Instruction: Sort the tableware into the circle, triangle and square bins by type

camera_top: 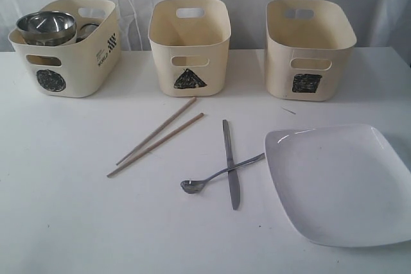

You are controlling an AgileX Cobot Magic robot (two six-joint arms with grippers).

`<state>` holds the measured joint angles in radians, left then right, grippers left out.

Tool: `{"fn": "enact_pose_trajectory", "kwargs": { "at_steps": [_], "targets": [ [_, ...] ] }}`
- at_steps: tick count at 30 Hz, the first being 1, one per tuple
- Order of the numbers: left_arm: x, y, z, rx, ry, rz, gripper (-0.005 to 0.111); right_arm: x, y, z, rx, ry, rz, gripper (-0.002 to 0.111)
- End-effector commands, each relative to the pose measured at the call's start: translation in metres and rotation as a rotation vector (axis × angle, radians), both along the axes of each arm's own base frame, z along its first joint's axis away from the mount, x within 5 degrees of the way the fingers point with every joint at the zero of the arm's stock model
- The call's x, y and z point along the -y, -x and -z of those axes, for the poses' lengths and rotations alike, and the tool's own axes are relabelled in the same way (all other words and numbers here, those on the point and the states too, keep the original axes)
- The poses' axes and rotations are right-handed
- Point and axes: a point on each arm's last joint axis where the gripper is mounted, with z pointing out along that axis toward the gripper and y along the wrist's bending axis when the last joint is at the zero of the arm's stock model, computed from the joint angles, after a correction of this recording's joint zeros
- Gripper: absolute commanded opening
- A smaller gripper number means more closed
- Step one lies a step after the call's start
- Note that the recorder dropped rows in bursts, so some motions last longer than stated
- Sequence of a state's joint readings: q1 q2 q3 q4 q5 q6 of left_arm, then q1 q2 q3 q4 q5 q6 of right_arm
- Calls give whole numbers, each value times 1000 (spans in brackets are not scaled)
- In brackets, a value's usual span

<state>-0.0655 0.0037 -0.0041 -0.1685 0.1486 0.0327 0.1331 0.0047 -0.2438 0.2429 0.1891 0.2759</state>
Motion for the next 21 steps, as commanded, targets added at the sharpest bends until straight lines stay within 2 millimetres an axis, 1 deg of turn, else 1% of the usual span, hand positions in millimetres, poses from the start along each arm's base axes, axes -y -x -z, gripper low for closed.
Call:
{"fn": "enact_pose_trajectory", "kwargs": {
  "at_steps": [1, 4, 5, 7, 8, 9, 10, 11, 12, 13, 14, 15, 16, 17, 18, 19, 20, 21],
  "targets": [
    [0, 0, 1, -2, 3, 7, 0, 1, 6, -15, 52, -6, 3, 0],
    [0, 0, 1, -2, 3, 7, 0, 3, 8, -22, 125, -40, 17, 0],
    [0, 0, 1, -2, 3, 7, 0, 2, 8, -22, 119, -83, 5, 0],
    [0, 0, 1, -2, 3, 7, 0, 1, 8, -20, 69, -90, -17, 0],
    [0, 0, 1, -2, 3, 7, 0, -4, 6, -18, -64, -31, -55, 0],
    [0, 0, 1, -2, 3, 7, 0, -7, 3, -16, -144, 26, -78, 0],
    [0, 0, 1, -2, 3, 7, 0, -14, -10, -21, -256, 196, -142, 2],
    [0, 0, 1, -2, 3, 7, 0, -18, -17, -24, -287, 270, -178, 3],
    [0, 0, 1, -2, 3, 7, 0, -28, -39, -37, -340, 435, -292, 11],
    [0, 0, 1, -2, 3, 7, 0, -32, -48, -45, -349, 489, -336, 16],
    [0, 0, 1, -2, 3, 7, 0, -42, -76, -57, -415, 573, -431, 30],
    [0, 0, 1, -2, 3, 7, 0, -47, -92, -59, -461, 595, -469, 38],
    [0, 0, 1, -2, 3, 7, 0, -58, -123, -70, -521, 640, -555, 53],
    [0, 0, 1, -2, 3, 7, 0, -71, -148, -76, -564, 693, -642, 58],
    [0, 0, 1, -2, 0, 6, 0, -83, -168, -79, -582, 724, -682, 58],
    [0, 0, 1, -2, 0, 6, 0, -99, -199, -81, -597, 769, -699, 58],
    [0, 0, 1, -2, 0, 6, 0, -110, -215, -80, -622, 763, -681, 58],
    [0, 0, 1, -2, 0, 6, 0, -127, -242, -76, -680, 709, -622, 58]
  ]
}}
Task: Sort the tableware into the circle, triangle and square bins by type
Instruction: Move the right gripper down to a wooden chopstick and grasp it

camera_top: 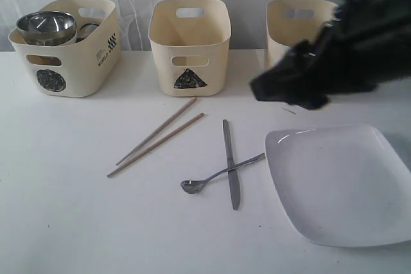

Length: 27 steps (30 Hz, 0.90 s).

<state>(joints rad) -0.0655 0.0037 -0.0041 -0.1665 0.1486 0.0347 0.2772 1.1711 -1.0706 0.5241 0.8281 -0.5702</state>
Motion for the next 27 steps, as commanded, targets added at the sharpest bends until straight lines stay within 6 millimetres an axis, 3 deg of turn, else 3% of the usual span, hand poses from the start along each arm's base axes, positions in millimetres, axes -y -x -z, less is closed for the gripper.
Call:
{"fn": "enact_pose_trajectory", "kwargs": {
  "at_steps": [1, 4, 11, 18, 27],
  "targets": [
    [0, 0, 1, -3, 4, 6, 0, -48, -77, 11, -82, 49, 122, 58],
    [0, 0, 1, -3, 4, 6, 0, -99, -119, 48, -189, 32, 323, 58],
    [0, 0, 1, -3, 4, 6, 0, -156, -150, 104, -353, -100, 551, 58],
    [0, 0, 1, -3, 4, 6, 0, -174, -180, 135, -396, -152, 716, 50],
    [0, 0, 1, -3, 4, 6, 0, -183, -207, 150, -355, -141, 808, 49]
  ]
}}
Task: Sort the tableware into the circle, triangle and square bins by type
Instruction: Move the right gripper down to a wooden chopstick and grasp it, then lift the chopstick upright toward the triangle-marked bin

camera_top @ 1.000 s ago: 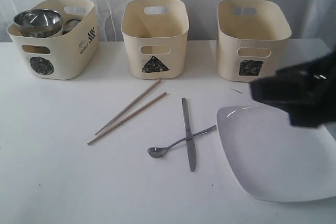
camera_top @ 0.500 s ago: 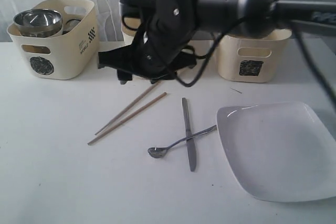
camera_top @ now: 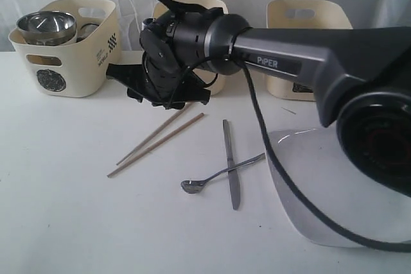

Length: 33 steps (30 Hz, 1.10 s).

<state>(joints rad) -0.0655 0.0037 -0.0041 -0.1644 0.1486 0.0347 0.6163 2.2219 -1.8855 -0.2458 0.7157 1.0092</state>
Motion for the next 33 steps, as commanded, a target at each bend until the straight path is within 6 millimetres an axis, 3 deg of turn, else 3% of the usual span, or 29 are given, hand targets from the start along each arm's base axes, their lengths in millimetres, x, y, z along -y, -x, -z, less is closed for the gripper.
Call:
{"fn": "enact_pose_trajectory", "kwargs": {
  "at_steps": [1, 17, 33],
  "targets": [
    [0, 0, 1, -3, 6, 6, 0, -2, -10, 6, -6, 23, 48, 49],
    [0, 0, 1, -3, 6, 6, 0, 1, -35, 40, -88, 52, 157, 49],
    [0, 0, 1, -3, 6, 6, 0, -6, -46, 70, -87, 43, 150, 49]
  ]
}}
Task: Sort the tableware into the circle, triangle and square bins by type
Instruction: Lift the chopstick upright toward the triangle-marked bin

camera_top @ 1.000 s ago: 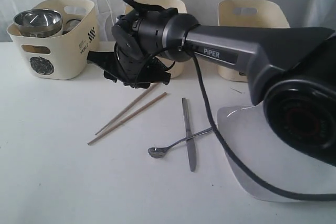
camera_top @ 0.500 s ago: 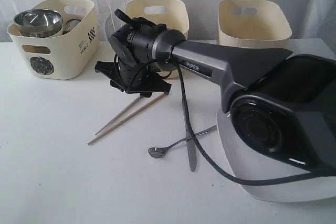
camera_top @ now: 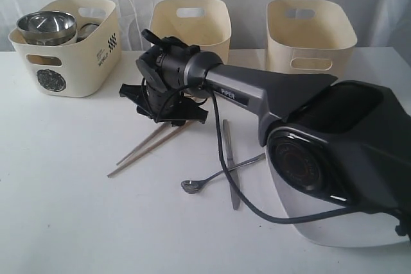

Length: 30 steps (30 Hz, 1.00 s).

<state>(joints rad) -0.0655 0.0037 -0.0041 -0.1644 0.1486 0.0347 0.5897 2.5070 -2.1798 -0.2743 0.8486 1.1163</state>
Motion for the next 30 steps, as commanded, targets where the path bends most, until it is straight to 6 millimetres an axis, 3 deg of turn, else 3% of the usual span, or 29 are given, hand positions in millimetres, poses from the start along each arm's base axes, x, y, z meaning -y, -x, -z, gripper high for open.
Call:
{"fn": "enact_pose_trajectory", "kwargs": {
  "at_steps": [1, 12, 14, 19, 25, 30],
  "targets": [
    [0, 0, 1, -3, 6, 6, 0, 1, -4, 3, 5, 3, 8, 49],
    [0, 0, 1, -3, 6, 6, 0, 3, 0, 19, -63, 33, 22, 46],
    [0, 0, 1, -3, 6, 6, 0, 4, 1, 20, -75, 49, 10, 38],
    [0, 0, 1, -3, 6, 6, 0, 4, 8, 26, -138, 113, -18, 0],
    [0, 0, 1, -3, 6, 6, 0, -10, 20, 30, -176, 86, -95, 0],
    [0, 0, 1, -3, 6, 6, 0, -20, 23, 2, -101, 50, -168, 0]
  ]
}}
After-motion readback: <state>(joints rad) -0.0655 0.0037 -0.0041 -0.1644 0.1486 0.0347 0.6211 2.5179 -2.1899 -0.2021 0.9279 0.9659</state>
